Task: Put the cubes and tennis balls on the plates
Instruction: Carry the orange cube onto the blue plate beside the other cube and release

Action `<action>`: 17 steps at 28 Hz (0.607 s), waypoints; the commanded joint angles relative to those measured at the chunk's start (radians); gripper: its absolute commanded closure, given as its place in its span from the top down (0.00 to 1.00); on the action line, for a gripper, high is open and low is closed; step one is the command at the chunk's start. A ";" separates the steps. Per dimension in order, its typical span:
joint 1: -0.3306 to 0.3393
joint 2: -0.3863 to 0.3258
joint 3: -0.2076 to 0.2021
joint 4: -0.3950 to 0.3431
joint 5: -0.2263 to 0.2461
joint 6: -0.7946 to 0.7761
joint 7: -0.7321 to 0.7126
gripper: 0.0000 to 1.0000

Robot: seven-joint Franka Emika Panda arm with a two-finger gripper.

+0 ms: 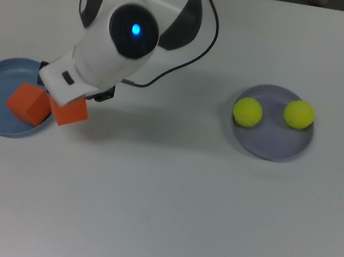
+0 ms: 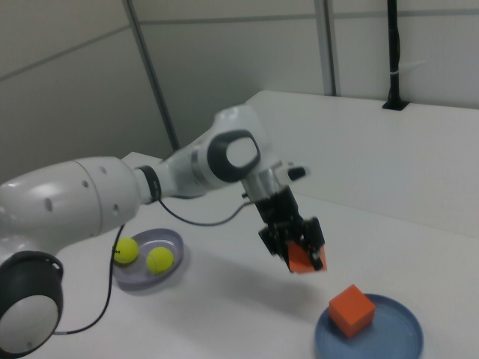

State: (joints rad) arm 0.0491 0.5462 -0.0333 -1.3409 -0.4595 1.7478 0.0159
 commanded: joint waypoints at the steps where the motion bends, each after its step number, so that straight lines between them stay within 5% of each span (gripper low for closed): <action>1: 0.006 -0.063 -0.025 -0.020 0.021 0.013 0.002 0.00; 9: -0.012 -0.062 -0.146 -0.029 0.006 0.015 -0.004 0.00; 17: -0.064 -0.017 -0.162 -0.052 -0.045 0.025 -0.002 0.00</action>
State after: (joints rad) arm -0.0028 0.5102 -0.1870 -1.3572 -0.4768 1.7478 0.0123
